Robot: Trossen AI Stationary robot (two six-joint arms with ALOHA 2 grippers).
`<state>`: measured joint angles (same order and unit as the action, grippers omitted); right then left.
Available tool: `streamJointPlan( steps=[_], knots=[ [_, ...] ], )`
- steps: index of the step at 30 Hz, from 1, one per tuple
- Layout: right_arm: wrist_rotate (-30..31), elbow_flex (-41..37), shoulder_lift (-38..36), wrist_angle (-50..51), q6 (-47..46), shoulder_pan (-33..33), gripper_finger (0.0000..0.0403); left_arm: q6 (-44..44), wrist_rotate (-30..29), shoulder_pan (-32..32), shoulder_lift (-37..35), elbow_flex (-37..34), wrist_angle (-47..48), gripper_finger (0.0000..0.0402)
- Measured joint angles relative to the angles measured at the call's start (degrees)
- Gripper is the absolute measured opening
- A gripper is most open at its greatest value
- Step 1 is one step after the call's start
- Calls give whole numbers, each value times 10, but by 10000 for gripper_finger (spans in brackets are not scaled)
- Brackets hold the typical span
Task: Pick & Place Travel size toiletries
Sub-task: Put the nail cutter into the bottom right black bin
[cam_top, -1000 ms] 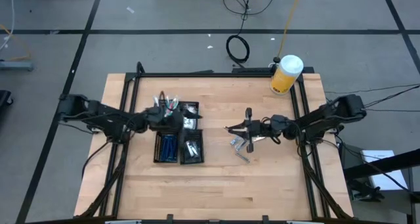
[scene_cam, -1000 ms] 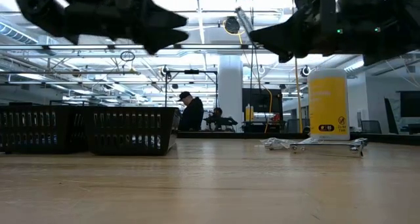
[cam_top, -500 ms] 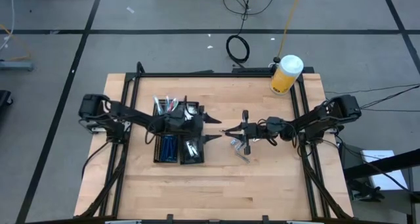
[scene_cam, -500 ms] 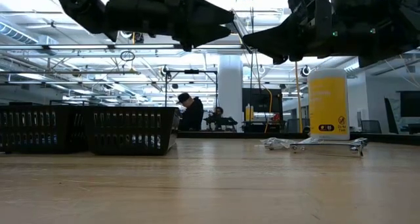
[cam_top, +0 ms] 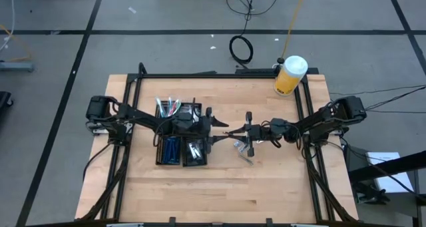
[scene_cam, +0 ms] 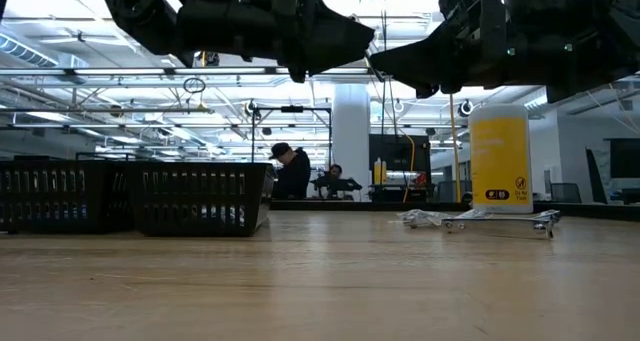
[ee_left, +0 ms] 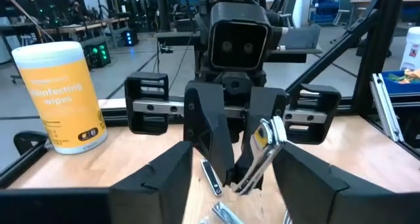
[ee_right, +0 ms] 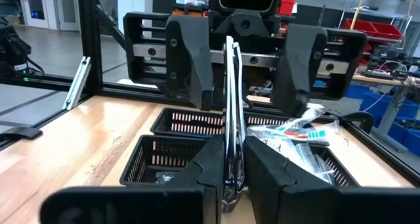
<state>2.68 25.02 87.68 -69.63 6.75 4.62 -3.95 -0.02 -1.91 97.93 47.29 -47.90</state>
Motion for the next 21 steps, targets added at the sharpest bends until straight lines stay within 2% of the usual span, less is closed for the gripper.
streamJointPlan(
  steps=[5,12,14,18,21],
  knots=[
    [0,0,0,1,0,0,31,-1,1,0,0,0,0,140],
    [7,0,-1,20,-1,-1,31,-4,4,0,0,0,-1,19],
    [8,0,-1,22,0,-1,35,-2,4,0,0,0,-1,12],
    [23,0,-1,44,-23,0,98,7,5,0,-1,-1,-1,21],
    [47,-1,1,88,-46,0,154,15,4,0,-13,0,5,10]
  ],
)
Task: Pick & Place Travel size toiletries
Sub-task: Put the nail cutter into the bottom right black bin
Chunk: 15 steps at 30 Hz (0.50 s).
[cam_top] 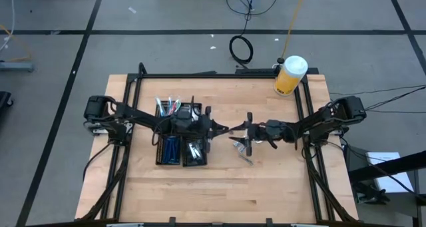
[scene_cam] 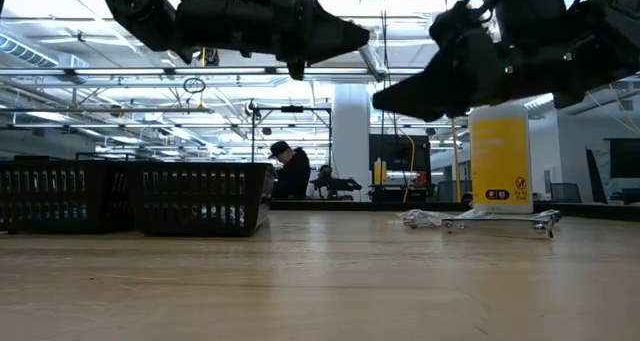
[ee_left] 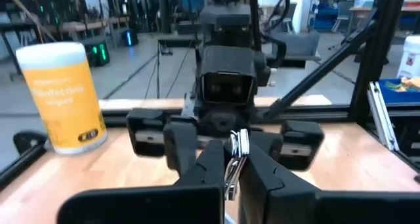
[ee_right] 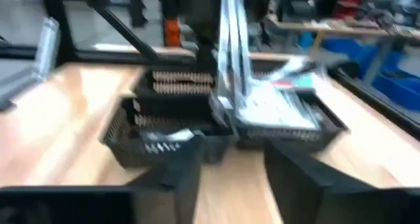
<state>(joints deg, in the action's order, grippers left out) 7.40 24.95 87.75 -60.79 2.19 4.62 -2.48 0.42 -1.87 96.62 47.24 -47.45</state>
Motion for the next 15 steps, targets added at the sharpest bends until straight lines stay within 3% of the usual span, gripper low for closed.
streamJointPlan(
  steps=[7,12,15],
  knots=[
    [4,0,-1,46,-1,0,243,109,0,-1,-101,0,184,20],
    [33,0,-1,57,5,-2,256,247,9,-18,-184,0,425,7],
    [31,0,-1,65,6,-9,255,328,-10,-43,-204,-13,505,18]
  ],
)
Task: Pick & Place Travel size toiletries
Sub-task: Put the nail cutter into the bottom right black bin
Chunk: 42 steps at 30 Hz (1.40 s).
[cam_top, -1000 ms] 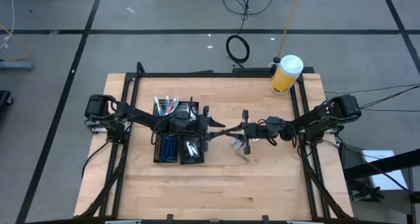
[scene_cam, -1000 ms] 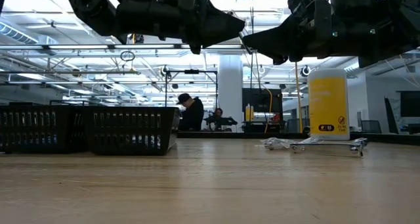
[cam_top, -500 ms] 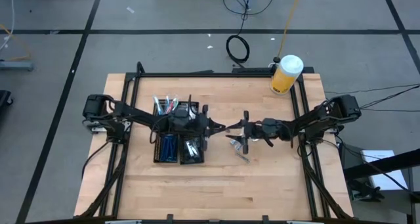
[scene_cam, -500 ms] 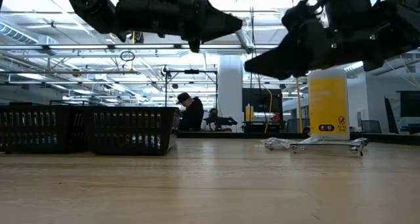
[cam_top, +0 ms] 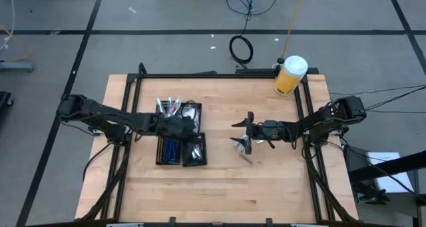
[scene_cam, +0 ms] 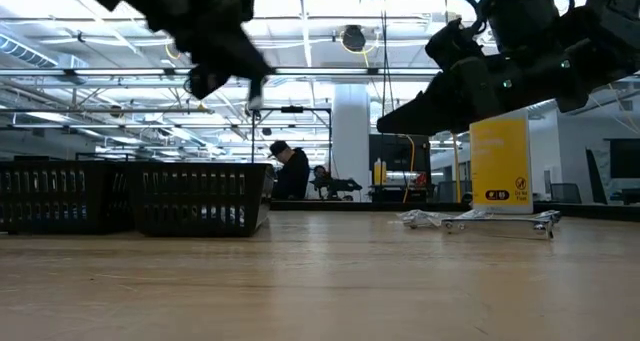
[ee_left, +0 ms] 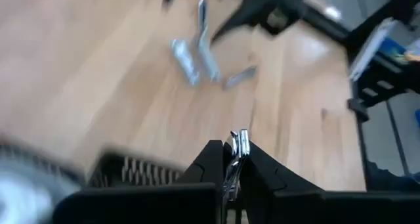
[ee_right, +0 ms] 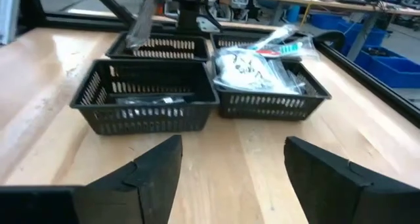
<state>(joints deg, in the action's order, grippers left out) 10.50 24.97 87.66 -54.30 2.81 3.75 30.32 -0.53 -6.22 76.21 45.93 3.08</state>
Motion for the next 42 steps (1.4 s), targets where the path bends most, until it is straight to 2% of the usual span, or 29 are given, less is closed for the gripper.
streamJointPlan(
  steps=[4,9,12,15,23,30,33,37,42],
  knots=[
    [0,0,0,6,-6,-7,249,92,-32,-30,1,-38,20,19],
    [0,0,0,7,-6,-7,242,208,-41,-37,4,-108,-51,8],
    [0,0,0,7,-6,-7,240,261,-45,-37,4,-135,-78,24],
    [0,0,0,7,-6,-7,240,273,-45,-37,4,-146,-74,41],
    [0,0,0,7,-6,-7,240,234,-45,-37,4,-146,-77,82],
    [-9,0,-15,30,-7,-6,239,211,-41,-37,4,-146,-78,161],
    [-18,0,-52,86,-19,-6,239,180,-40,-37,4,-146,-93,203],
    [-15,0,-129,195,-31,-6,241,106,-33,-33,4,-146,-173,248],
    [-14,0,-210,365,-102,-6,241,-14,49,-21,4,-145,-290,281]
  ],
)
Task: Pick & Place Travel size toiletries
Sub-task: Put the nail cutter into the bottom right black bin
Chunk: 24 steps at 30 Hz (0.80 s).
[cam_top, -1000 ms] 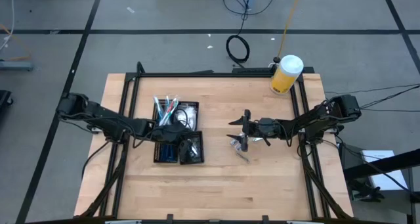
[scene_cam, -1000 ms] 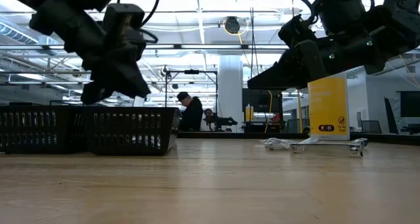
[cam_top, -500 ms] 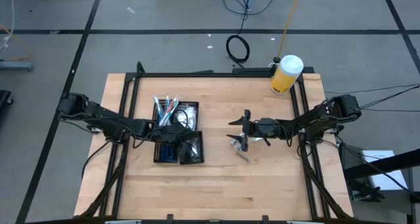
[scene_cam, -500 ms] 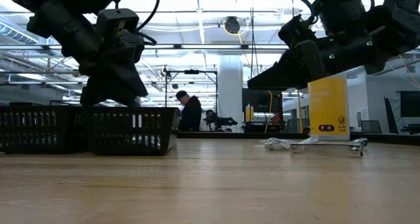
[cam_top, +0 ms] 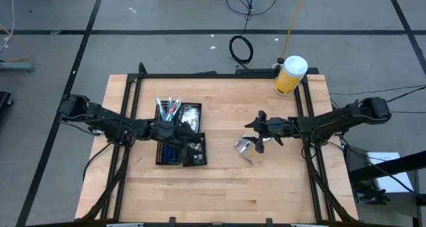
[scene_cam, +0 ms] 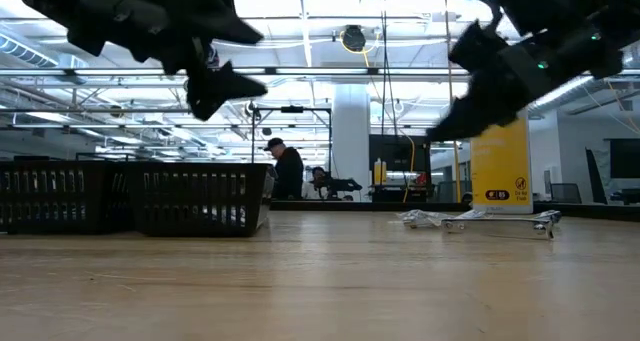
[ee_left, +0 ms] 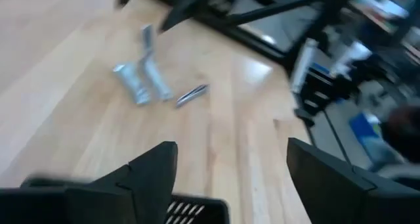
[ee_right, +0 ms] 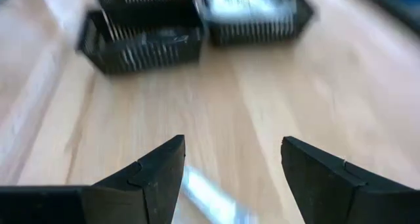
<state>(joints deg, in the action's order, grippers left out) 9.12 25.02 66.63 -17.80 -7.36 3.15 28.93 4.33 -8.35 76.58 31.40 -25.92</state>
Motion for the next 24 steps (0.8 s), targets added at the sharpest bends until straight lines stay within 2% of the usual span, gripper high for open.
streamJointPlan(
  steps=[3,8,12,18,24],
  knots=[
    [-2,0,-29,113,-49,0,239,-50,17,7,0,0,-12,289],
    [19,0,-56,268,-96,0,229,-79,-2,32,0,0,-12,291],
    [26,0,-62,308,-120,-1,219,-79,-3,53,0,0,-12,292],
    [-46,0,-61,376,-132,0,211,-76,-5,65,0,0,-8,292],
    [-48,0,-61,421,-140,0,210,-99,-5,65,0,0,-9,292]
  ],
)
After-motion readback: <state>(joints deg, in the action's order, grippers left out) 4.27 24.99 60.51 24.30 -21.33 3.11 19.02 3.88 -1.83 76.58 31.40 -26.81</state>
